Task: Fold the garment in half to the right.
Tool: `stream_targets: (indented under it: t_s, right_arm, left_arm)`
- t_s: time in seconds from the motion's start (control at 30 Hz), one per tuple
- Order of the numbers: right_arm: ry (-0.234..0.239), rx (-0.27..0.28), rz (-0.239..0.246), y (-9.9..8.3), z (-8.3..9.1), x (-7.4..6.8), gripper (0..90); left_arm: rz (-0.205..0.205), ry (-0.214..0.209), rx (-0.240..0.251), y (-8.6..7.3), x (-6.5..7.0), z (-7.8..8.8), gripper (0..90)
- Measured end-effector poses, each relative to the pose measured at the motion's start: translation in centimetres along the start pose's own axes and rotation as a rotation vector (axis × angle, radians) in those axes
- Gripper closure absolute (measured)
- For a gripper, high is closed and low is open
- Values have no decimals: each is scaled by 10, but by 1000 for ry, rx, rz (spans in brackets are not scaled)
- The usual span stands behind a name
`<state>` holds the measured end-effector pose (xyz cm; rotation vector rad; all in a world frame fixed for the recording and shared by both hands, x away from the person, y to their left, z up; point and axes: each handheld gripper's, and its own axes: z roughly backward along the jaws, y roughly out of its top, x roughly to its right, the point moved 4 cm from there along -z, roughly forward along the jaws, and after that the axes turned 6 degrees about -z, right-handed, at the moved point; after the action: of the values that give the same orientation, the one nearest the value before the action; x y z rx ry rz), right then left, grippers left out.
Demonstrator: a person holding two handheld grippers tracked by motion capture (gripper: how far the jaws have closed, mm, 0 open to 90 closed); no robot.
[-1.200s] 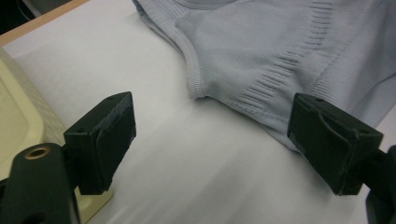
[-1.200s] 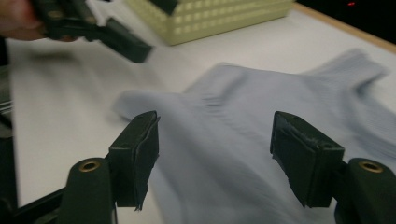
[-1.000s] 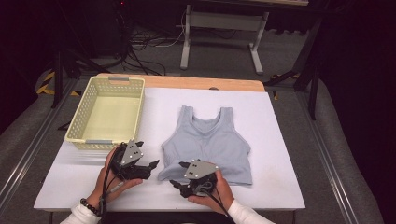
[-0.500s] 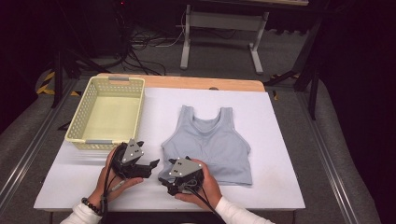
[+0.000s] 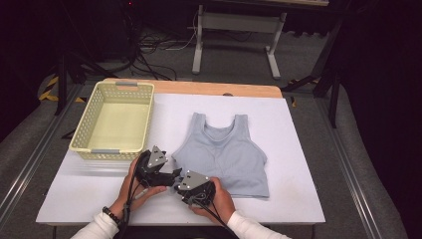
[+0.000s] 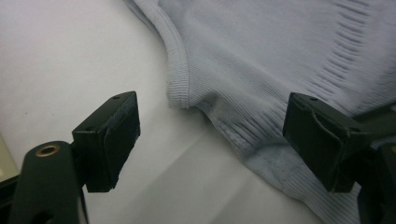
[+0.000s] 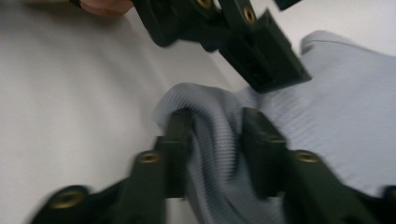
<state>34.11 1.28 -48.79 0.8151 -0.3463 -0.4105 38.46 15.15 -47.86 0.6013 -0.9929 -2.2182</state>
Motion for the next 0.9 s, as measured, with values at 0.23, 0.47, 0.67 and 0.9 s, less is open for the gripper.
stream_targets:
  t_s: [0.23, 0.47, 0.67, 0.9]
  right_arm:
    - [39, 18, -18, -5, 7, 4, 821]
    - [36, 26, -6, -7, 11, 4, 822]
    - [37, 31, -7, -7, 18, 7, 822]
    - [41, 49, 7, -5, 19, 6, 826]
  left_arm:
    - [123, -34, -14, 3, -7, -15, 218]
    - [138, -101, -59, 8, -3, -27, 531]
    - [129, -131, -63, 11, 1, -28, 728]
    - [87, -99, -43, 15, 0, -17, 787]
